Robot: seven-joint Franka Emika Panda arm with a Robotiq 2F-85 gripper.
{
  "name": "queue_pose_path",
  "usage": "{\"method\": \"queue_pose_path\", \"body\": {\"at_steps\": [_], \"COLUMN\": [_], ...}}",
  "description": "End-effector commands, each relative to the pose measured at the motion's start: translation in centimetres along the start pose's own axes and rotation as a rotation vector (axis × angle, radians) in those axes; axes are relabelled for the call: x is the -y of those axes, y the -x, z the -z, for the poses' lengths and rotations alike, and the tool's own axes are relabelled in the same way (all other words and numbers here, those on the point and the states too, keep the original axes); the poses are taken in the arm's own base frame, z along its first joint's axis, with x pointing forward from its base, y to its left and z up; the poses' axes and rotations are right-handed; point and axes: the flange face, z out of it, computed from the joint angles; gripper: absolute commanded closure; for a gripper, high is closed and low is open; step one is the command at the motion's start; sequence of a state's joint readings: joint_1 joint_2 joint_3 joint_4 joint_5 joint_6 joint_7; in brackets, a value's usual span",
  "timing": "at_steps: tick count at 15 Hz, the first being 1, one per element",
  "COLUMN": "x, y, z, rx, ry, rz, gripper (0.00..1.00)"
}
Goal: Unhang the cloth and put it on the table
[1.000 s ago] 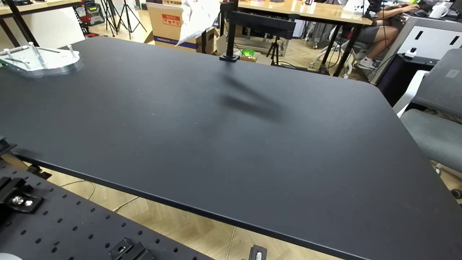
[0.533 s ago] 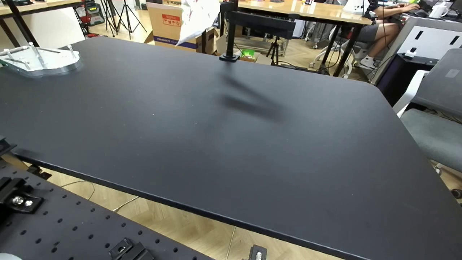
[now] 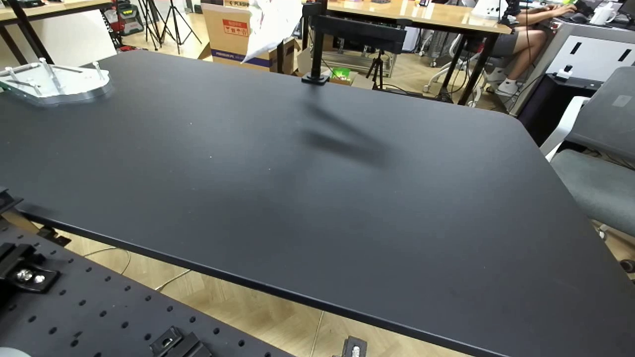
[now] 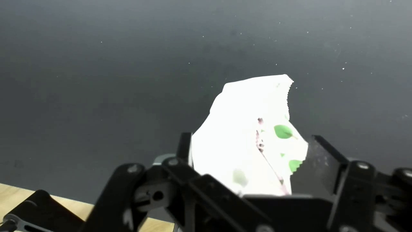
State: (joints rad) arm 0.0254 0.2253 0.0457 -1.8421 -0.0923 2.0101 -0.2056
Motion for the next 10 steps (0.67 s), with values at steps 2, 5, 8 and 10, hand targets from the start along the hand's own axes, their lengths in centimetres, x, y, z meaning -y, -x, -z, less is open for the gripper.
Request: {"method": "queue_pose_path", "body": {"at_steps": [2,5,8,10], "x": [-1.3,-1.4,-1.4,-1.4], "y": [-2.0,-2.6,-3.1,-3.3], "z": [0.1,-0.2,-0.6,-0.8], "rx": [0.035,0.046,0.062,0.071], "ry": [0.027,0.034,0.035,0.032], "rz": [0.011,0.025,0.039,0.048], "gripper": [0.49,0.69,0.89,0.99]}}
